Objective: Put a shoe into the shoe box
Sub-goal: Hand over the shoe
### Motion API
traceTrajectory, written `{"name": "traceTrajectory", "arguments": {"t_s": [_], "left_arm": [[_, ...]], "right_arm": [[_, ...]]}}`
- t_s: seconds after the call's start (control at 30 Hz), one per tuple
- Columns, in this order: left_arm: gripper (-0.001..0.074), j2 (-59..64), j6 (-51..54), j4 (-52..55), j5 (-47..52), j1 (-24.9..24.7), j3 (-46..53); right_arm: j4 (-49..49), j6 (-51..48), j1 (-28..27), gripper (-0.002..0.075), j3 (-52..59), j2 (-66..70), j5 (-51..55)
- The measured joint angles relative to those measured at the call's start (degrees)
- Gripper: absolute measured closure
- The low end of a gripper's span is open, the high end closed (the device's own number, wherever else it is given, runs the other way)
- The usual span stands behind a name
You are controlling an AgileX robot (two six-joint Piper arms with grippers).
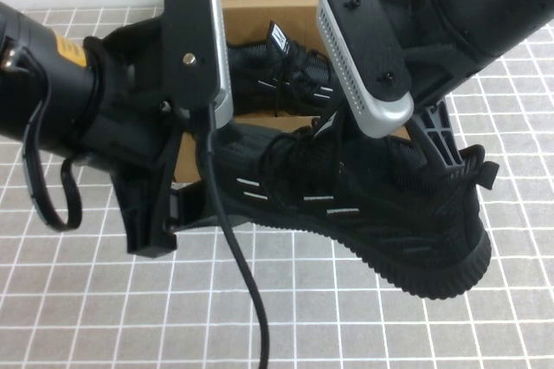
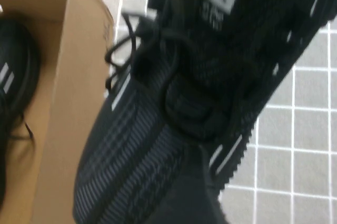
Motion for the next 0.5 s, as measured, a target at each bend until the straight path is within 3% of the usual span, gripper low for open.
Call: {"name": "traceTrajectory", "arguments": {"t_s": [0.13,0.5], "left_arm": [[0.0169,0.11,3.67,-1.55,-1.0,0.0,0.0],[0.026,1.55,5.35,-8.25,-0.3,0.0,0.0]], "right_arm": [[0.0,-3.74,0.0,0.0732,0.0,0.0,0.0],[0.62,-13.81,0.0,0.0732,0.11,0.0,0.0]]}}
